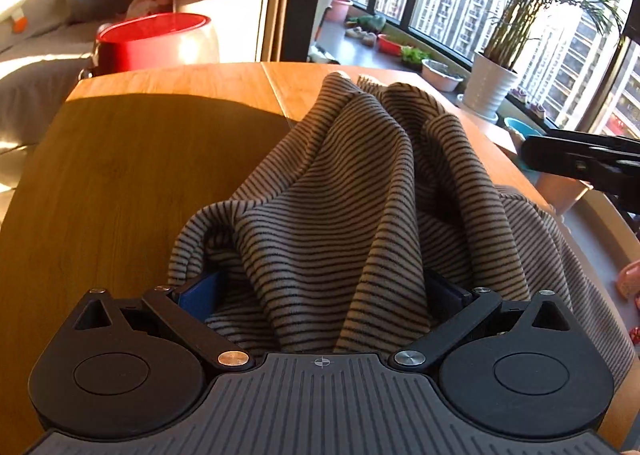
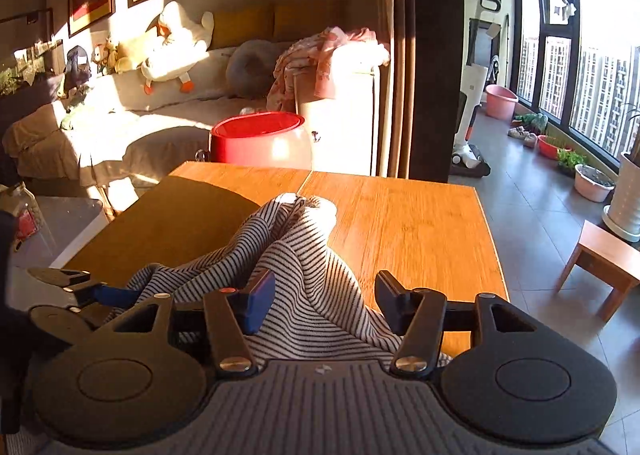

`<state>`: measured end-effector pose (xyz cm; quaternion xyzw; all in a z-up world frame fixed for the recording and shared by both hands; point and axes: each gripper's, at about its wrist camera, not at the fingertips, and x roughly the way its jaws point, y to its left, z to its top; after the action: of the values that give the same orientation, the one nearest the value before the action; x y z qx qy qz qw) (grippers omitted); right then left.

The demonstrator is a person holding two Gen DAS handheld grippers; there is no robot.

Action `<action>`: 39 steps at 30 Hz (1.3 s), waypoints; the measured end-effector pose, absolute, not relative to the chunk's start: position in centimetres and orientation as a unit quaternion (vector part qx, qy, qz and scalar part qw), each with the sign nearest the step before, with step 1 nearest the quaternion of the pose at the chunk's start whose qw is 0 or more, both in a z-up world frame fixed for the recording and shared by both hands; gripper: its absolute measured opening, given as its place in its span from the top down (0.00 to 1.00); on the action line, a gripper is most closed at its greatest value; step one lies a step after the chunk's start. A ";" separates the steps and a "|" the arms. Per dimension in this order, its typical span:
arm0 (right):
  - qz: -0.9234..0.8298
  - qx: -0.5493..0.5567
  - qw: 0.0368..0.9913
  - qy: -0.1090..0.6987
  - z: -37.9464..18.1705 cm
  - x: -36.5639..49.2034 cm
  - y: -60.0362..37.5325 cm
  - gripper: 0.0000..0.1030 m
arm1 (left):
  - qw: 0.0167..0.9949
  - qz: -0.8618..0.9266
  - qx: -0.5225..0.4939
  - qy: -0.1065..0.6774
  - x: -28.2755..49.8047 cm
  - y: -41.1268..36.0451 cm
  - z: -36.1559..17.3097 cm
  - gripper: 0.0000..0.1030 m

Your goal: Fold clothes

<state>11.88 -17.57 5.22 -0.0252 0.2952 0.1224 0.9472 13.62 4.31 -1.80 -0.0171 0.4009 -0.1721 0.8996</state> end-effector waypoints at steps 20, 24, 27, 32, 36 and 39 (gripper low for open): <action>0.094 -0.013 0.958 0.269 5.0 15.2 -20.3 0.70 | 0.905 -0.195 0.046 0.376 13.9 3.4 -0.8 0.52; 0.110 -0.015 0.958 0.263 5.1 14.4 -19.0 0.67 | 0.924 -0.170 0.032 0.341 14.8 5.4 1.8 0.79; 0.120 -0.027 0.960 0.253 5.6 13.7 -17.8 0.53 | 0.936 -0.130 0.015 0.327 16.5 7.7 3.0 0.81; 0.135 -0.064 0.953 0.262 4.2 14.2 -13.9 0.25 | 0.940 -0.077 -0.012 0.334 19.1 10.9 2.6 0.81; 0.142 -0.103 0.941 0.290 1.7 15.5 -11.3 0.34 | 0.931 -0.071 -0.048 0.355 19.9 12.8 1.6 0.80; 0.151 -0.114 0.943 0.275 2.3 15.2 -10.6 0.79 | 0.931 -0.081 -0.045 0.352 19.8 13.0 1.6 0.78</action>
<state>15.23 -10.62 2.29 -0.1143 0.2752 0.1511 0.9425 19.81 13.03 1.64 -0.0451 0.3524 -0.0807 0.9313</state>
